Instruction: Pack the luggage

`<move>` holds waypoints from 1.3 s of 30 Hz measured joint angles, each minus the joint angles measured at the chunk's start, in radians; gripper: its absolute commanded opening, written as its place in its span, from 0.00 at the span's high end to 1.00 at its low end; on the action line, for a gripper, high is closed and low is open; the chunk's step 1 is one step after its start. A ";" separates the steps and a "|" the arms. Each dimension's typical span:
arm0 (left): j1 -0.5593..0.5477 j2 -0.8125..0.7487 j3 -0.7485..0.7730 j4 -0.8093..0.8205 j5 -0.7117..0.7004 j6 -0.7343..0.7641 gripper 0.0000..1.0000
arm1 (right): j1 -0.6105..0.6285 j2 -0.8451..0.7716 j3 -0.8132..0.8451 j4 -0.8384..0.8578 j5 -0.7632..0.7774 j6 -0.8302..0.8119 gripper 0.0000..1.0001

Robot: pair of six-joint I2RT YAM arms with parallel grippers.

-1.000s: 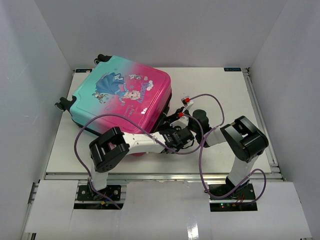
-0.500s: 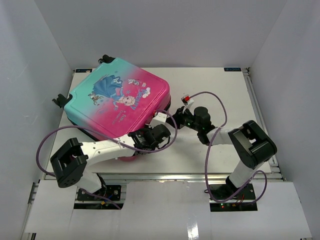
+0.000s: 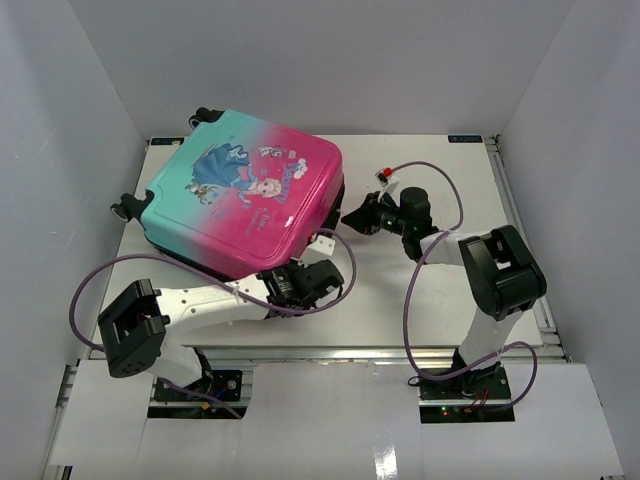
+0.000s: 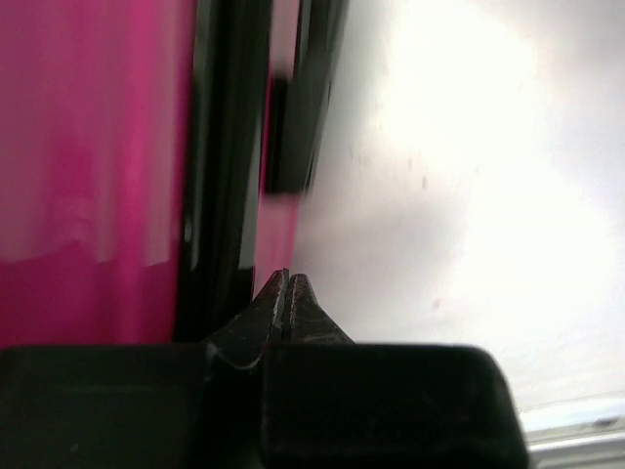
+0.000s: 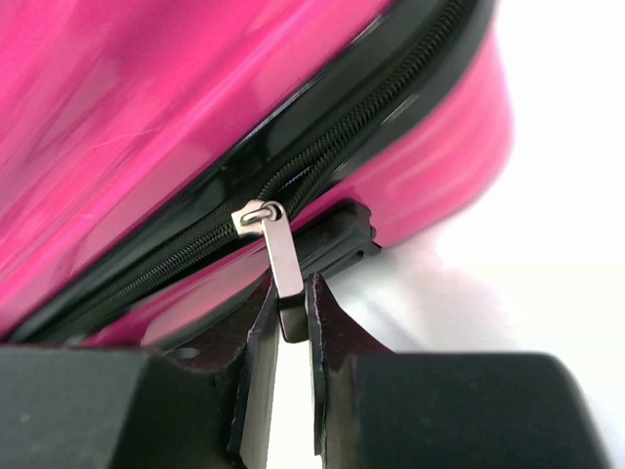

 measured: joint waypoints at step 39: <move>0.024 0.531 0.460 0.264 -0.034 0.432 0.39 | -0.036 -0.113 -0.229 0.212 0.138 0.021 0.92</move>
